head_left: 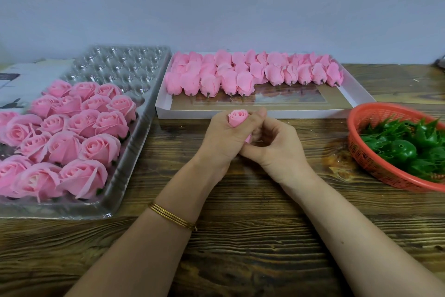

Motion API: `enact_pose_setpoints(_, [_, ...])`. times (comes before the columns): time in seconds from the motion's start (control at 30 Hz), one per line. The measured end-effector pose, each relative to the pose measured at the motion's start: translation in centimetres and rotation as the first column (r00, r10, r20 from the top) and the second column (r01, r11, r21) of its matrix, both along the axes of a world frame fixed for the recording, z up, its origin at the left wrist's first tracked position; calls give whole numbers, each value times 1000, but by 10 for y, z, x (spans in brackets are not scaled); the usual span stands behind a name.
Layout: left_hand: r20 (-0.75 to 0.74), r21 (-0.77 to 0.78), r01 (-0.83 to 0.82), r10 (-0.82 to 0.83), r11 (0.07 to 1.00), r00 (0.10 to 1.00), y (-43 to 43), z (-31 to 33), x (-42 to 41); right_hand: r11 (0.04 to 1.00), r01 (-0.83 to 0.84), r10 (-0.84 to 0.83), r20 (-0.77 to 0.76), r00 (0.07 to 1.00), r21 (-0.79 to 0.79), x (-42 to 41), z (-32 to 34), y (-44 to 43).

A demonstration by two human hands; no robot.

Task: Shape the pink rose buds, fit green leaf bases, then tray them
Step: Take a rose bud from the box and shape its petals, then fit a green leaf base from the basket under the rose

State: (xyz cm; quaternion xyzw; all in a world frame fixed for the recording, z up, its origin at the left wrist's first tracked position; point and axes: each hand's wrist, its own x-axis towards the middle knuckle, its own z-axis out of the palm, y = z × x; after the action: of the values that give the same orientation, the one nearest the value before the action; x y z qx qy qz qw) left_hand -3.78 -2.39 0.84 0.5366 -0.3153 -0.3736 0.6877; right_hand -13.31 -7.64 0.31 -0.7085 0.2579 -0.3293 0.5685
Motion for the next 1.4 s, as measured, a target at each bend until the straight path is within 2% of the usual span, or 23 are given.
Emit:
enact_pose_setpoints(0.1, [18,-4,22,-22,1000,1000,0,0,2,1000,-21,21,-5,1000,0,-2,2,-1])
enact_pose_setpoints(0.23, [66,-1,84,-83,997,994,3,0,4,982,-92,90,18,996,162,-4,4,-2])
enact_pose_setpoints(0.33, [80,13,64,-65,998,995,3,-1,4,951,-126,118,43,992,283,-4,4,-2])
enact_pose_setpoints(0.43, [74,21,34,-36,999,997,2,-1,3,946,-114,112,24,993,302,-4,4,-2])
enact_pose_setpoints(0.53, [48,24,-15,14,1000,999,1,-1,4,969,-33,40,-23,999,244,-7,7,-3])
enact_pose_setpoints(0.63, [54,16,-107,106,994,993,-1,-1,6,980,115,-111,-33,993,160,-11,13,-7])
enact_pose_setpoints(0.73, [111,19,-118,115,993,987,0,-1,8,964,261,-260,-16,965,60,-19,22,-18])
enact_pose_setpoints(0.93, [252,6,-106,101,994,963,-1,-6,8,882,454,-454,31,890,-128,-43,35,-44])
enact_pose_setpoints(1.07, [314,10,-103,94,995,945,-1,-9,8,770,562,-587,8,809,-302,-64,41,-61])
enact_pose_setpoints(1.13, [330,22,-102,90,995,940,-1,-11,8,704,578,-653,-54,756,-413,-75,44,-68])
enact_pose_setpoints(1.23, [353,24,-108,93,994,931,-2,-12,8,648,526,-723,-227,653,-551,-90,43,-78])
enact_pose_setpoints(1.3, [362,23,-112,96,993,927,-2,-12,8,651,444,-728,-339,596,-616,-97,41,-81])
enact_pose_setpoints(1.4, [372,30,-118,99,993,923,-2,-13,9,704,344,-690,-483,540,-621,-102,41,-84])
